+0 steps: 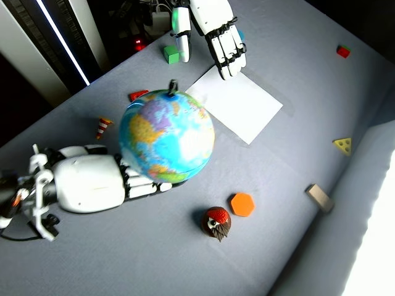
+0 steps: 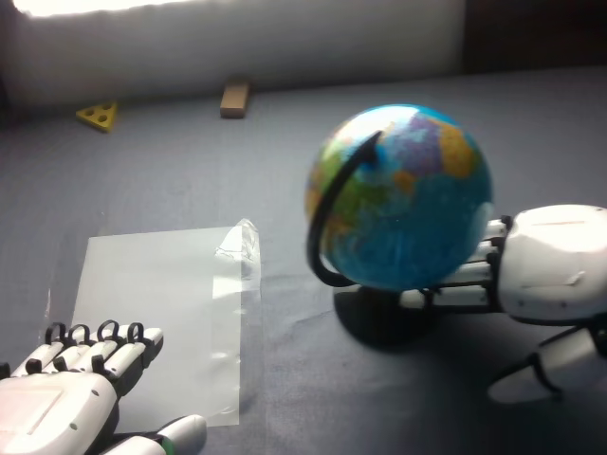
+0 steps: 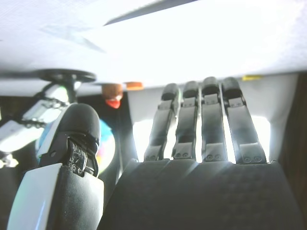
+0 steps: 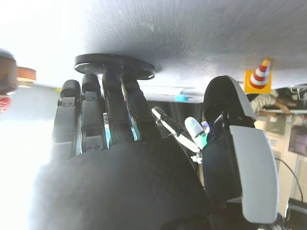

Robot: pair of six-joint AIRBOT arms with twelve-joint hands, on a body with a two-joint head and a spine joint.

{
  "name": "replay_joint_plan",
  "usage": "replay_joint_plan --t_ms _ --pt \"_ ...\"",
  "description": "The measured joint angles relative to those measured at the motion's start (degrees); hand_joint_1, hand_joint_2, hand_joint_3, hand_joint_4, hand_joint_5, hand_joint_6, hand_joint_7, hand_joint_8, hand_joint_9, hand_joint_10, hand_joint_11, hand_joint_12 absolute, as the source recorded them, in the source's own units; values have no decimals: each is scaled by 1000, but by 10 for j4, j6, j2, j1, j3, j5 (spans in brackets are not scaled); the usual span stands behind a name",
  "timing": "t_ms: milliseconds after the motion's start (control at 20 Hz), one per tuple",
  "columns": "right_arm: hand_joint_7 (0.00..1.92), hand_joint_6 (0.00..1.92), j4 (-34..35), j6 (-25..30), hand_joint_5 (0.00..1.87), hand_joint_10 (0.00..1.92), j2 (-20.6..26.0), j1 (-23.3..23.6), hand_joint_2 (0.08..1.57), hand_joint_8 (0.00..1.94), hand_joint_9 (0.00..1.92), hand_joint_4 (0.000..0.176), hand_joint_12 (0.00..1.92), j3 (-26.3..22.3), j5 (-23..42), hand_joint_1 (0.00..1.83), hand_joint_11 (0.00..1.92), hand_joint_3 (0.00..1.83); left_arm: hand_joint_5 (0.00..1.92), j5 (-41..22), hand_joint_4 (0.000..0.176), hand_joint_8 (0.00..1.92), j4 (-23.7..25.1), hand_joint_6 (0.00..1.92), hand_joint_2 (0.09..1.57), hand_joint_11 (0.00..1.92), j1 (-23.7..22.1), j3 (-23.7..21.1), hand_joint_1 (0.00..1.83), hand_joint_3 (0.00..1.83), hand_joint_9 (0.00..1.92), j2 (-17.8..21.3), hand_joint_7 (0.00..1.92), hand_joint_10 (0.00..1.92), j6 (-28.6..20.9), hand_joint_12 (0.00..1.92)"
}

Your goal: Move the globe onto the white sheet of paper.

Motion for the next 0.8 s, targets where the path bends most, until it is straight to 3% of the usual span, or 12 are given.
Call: replay_joint_plan --t_ms 450,800 --pt "105 1 0 5 94 2 -48 57 1190 0 61 0 0 -72 -151 0 0 2 99 3 5 1 25 4 1266 0 28 27 0 0 87 -14 82 1 -3 203" --pt "127 12 3 6 121 5 -114 89 1191 9 69 0 0 -69 -222 0 0 2 101 3 5 0 43 4 1268 0 43 40 0 1 85 -20 80 0 -18 202"
